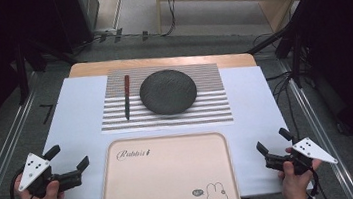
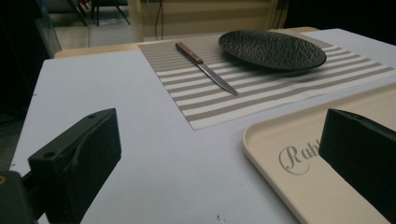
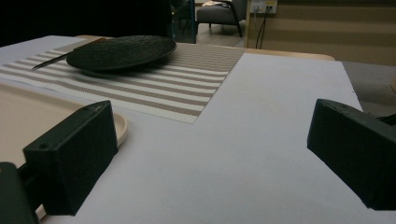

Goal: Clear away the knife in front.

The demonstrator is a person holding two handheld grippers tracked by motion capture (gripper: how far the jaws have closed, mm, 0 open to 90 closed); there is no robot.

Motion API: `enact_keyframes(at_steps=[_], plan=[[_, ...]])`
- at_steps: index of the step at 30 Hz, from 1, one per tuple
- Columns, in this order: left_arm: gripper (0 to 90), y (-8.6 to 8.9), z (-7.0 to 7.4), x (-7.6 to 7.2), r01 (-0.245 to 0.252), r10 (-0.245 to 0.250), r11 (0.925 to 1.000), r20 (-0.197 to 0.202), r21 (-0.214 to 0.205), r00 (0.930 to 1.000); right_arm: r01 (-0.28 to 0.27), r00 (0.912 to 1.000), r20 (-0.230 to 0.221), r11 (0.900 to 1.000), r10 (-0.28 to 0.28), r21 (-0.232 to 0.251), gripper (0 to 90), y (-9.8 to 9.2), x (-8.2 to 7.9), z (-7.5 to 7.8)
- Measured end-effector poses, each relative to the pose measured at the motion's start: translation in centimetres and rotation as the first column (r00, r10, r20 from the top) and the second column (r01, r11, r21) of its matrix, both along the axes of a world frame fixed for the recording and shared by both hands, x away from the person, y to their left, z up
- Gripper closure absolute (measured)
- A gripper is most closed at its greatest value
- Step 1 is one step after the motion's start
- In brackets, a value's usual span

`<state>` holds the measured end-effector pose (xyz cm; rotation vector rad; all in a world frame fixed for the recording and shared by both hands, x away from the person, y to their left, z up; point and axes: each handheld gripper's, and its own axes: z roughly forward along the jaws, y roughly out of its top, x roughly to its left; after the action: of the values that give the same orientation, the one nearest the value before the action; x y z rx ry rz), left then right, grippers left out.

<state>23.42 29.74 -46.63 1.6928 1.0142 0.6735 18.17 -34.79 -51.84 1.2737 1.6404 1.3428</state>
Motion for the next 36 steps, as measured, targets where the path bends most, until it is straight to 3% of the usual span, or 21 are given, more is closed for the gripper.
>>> enact_keyframes(at_steps=[3, 9, 22, 36], plan=[[0.0, -0.5, 0.4, 0.9, 0.007, -0.007, 0.9999, -0.015, -0.012, 0.9999, -0.014, 0.9999, 0.001, 0.9999, 0.014, -0.004, 0.5, 0.1, -0.3, -0.1], [0.0, -1.2, 1.3, 2.2, 0.020, -0.020, 0.9994, -0.009, -0.027, 0.9998, -0.017, 0.9998, -0.006, 0.9998, 0.017, -0.003, 0.5, 0.1, -0.2, -0.1], [0.0, -3.9, 3.2, 4.5, 0.069, -0.069, 0.9976, -0.006, -0.005, 0.9976, -0.027, 0.9996, -0.006, 0.9995, 0.027, 0.016, 0.5, -0.1, -0.2, -0.1], [0.0, -5.3, 3.7, 6.4, 0.096, -0.097, 0.9952, -0.026, -0.015, 0.9950, -0.032, 0.9995, -0.004, 0.9992, 0.032, 0.022, 0.5, -0.1, -0.2, -0.1]])
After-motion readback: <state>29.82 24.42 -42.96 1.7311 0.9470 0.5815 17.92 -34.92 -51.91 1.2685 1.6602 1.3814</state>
